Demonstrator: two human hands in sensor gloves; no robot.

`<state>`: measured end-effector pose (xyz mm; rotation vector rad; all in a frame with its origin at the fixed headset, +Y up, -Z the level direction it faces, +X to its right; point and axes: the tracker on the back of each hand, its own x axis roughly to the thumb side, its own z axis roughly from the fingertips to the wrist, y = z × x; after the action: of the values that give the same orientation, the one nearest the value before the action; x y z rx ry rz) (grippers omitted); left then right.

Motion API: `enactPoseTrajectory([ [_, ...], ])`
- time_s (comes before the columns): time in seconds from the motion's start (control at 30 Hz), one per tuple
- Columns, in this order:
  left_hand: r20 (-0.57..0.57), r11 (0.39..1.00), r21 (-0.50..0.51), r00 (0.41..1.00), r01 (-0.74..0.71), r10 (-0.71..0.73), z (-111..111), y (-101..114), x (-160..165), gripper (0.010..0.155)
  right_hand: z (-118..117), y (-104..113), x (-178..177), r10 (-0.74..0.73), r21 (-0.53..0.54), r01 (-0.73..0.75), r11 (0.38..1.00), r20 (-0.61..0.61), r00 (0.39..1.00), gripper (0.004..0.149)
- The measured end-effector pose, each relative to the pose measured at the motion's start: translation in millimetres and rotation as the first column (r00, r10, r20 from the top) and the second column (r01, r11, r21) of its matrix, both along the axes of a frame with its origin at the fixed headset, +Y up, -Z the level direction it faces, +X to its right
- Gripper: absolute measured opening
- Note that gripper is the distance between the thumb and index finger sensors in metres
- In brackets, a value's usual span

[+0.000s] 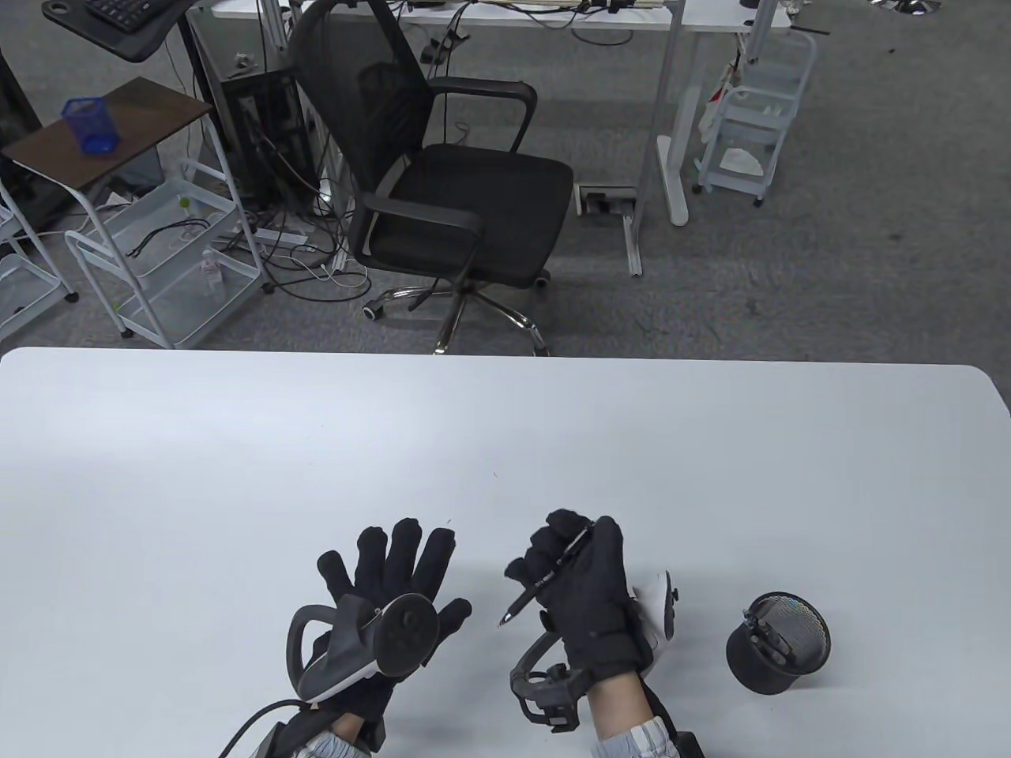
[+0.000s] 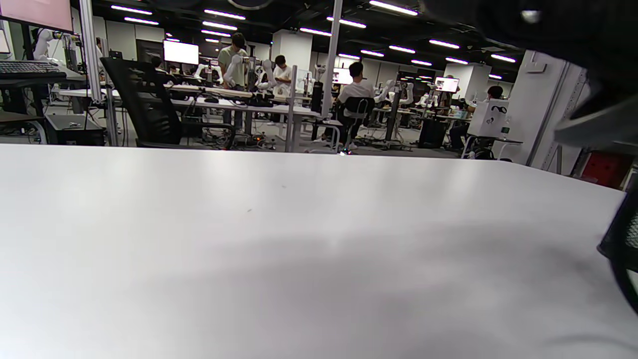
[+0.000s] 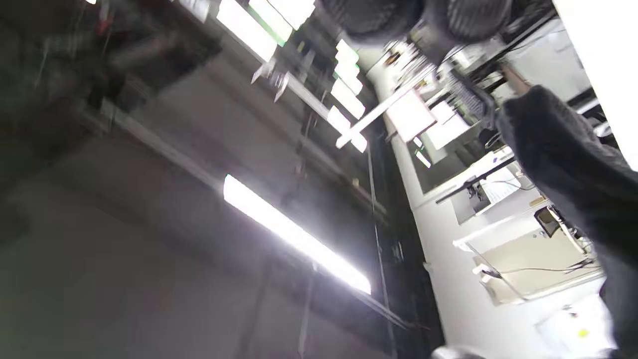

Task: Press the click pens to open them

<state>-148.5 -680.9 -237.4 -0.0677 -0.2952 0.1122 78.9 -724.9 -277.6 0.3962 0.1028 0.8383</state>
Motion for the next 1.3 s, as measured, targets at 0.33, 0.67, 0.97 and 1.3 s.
enactPoseTrajectory([
  [0.33,-0.002,1.000,0.003,1.000,0.001,-0.001,0.4,0.4,-0.5,0.074,-0.9,6.4,-9.8,0.382,0.040,-0.386,0.922,0.080,0.921,0.046],
  [0.67,-0.004,0.999,0.011,0.999,-0.032,0.032,0.9,4.9,-6.0,0.074,-6.9,-20.8,-30.0,0.600,-0.048,-0.607,0.793,-0.110,0.792,0.045],
  [0.97,-0.003,0.999,0.004,0.999,-0.042,0.042,1.8,5.5,-6.0,0.074,-31.7,-57.3,-65.1,0.797,-0.177,-0.821,0.543,-0.197,0.570,0.051],
  [1.3,0.003,0.999,0.009,0.999,-0.040,0.040,4.3,5.6,-4.3,0.074,-39.7,-87.7,-106.3,0.990,-0.212,-0.973,0.091,-0.089,0.112,0.055],
])
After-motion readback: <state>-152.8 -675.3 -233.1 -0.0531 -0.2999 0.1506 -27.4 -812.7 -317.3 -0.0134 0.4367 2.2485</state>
